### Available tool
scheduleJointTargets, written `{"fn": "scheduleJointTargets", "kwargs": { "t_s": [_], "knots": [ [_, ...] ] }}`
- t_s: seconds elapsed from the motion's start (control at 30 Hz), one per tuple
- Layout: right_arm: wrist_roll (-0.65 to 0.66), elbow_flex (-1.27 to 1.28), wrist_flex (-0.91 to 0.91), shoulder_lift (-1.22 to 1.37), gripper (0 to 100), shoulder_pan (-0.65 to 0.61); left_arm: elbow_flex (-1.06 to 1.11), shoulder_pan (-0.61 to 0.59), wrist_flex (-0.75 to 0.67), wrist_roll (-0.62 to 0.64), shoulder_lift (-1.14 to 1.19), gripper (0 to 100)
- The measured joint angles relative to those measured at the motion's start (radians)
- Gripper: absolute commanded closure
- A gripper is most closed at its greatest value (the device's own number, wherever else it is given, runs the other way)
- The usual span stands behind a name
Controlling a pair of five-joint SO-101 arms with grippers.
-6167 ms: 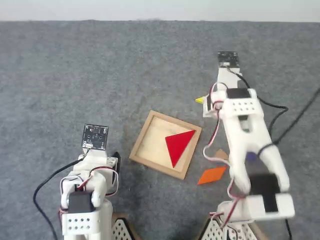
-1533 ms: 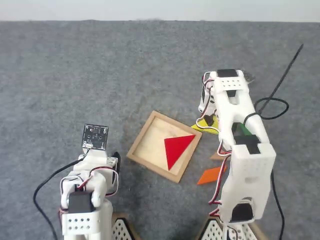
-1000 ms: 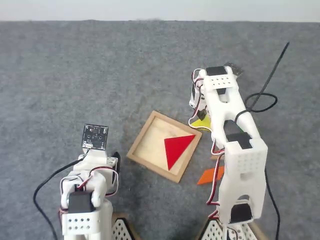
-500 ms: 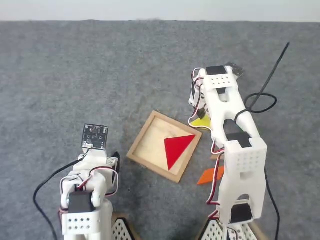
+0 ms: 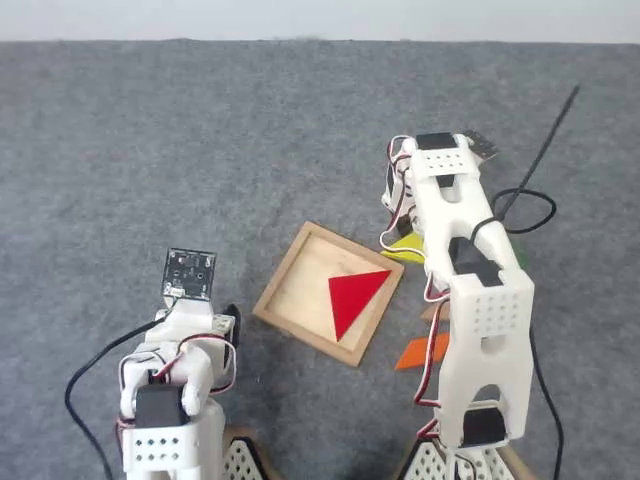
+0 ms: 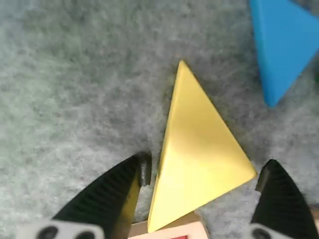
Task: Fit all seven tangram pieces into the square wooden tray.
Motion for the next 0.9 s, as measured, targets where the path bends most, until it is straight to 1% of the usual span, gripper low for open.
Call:
{"fn": "scheduleJointTargets", "kwargs": {
  "t_s": [0.07, 0.1, 0.2, 0.6, 0.77, 0.9],
  "knots": [
    [0.0, 0.0, 0.0, 0.0, 81.8, 0.0, 0.0, 0.0, 0.0, 0.0, 0.0, 85],
    [0.0, 0.0, 0.0, 0.0, 83.2, 0.0, 0.0, 0.0, 0.0, 0.0, 0.0, 85],
    [0.0, 0.002, 0.003, 0.0, 81.9, 0.008, 0.0, 0.002, 0.0, 0.0, 0.0, 85],
    [0.012, -0.011, 0.028, -0.002, 81.9, 0.037, 0.0, 0.0, 0.0, 0.0, 0.0, 85],
    [0.118, -0.034, 0.095, -0.038, 81.9, 0.06, 0.0, 0.0, 0.0, 0.0, 0.0, 85],
    [0.181, -0.035, 0.124, -0.101, 81.9, 0.055, 0.0, 0.0, 0.0, 0.0, 0.0, 85]
  ]
}}
